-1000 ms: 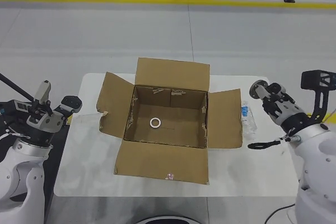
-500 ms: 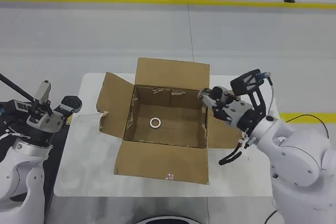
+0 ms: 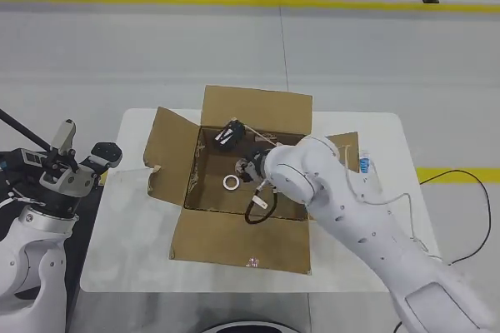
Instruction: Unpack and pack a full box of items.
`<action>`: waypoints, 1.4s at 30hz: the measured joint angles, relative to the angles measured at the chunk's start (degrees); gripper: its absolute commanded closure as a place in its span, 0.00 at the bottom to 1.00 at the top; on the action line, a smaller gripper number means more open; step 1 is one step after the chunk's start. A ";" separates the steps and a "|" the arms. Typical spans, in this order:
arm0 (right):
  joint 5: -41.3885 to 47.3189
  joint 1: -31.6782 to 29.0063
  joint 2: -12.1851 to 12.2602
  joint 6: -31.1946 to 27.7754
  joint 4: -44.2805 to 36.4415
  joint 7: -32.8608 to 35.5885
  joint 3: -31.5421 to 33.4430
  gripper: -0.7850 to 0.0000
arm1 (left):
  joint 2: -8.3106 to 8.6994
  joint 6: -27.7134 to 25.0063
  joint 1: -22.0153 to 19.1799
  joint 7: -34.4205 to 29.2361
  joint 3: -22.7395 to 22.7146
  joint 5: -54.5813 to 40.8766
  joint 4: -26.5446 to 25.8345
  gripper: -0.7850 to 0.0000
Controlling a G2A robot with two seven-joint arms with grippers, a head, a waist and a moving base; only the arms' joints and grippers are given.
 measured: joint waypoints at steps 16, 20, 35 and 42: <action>3.34 6.40 -9.79 3.54 27.47 -2.09 -11.45 0.54 | 0.00 0.00 0.00 0.00 0.00 0.00 0.00 0.00; 3.17 6.78 -10.99 3.37 29.34 -1.75 -11.91 0.53 | 0.00 0.00 0.00 0.00 0.00 0.00 0.00 0.00; -11.48 -2.18 -4.16 9.39 -0.14 5.67 1.05 0.00 | 0.00 0.00 0.00 0.00 0.00 0.00 0.00 0.00; -29.22 -20.56 2.60 11.58 -29.16 13.51 21.07 0.00 | 0.00 0.00 0.00 0.00 0.00 0.00 0.00 0.00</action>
